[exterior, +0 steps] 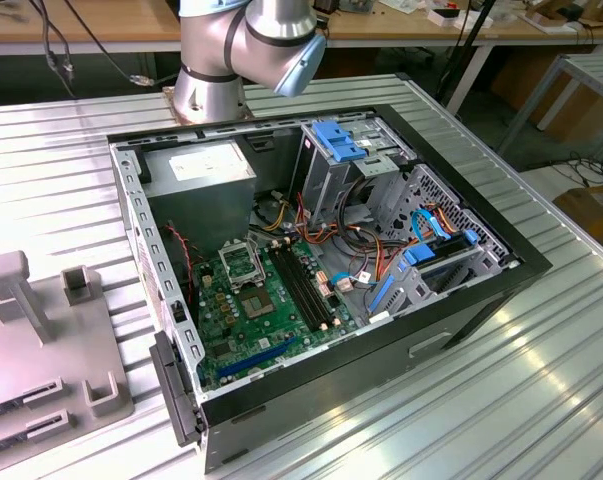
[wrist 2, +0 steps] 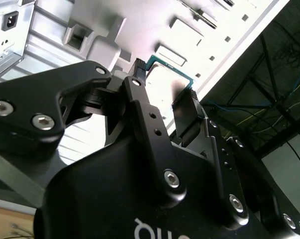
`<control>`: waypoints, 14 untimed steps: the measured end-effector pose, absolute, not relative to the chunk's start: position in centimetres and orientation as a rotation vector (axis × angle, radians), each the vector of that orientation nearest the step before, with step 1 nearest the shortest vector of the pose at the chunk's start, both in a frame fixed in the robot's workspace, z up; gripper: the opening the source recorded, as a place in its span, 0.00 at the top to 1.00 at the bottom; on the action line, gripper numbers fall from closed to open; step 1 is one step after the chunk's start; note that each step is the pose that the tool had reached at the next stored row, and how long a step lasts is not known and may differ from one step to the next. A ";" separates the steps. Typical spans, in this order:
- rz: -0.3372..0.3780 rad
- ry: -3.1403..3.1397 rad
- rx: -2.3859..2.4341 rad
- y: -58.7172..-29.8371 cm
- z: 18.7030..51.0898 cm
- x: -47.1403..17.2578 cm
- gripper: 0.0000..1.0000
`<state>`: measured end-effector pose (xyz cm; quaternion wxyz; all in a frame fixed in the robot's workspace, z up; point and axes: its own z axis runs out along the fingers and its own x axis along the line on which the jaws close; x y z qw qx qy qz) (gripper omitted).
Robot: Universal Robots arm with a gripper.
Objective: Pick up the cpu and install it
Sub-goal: 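Pick up the cpu and move it towards the insertion slot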
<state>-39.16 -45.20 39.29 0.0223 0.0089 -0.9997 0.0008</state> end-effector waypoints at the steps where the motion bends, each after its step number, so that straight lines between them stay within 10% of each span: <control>1: 0.003 -3.097 0.028 -45.2 39.3 -39.1 0.53; 14: 0.003 -3.097 0.027 -45.2 39.3 -37.7 0.53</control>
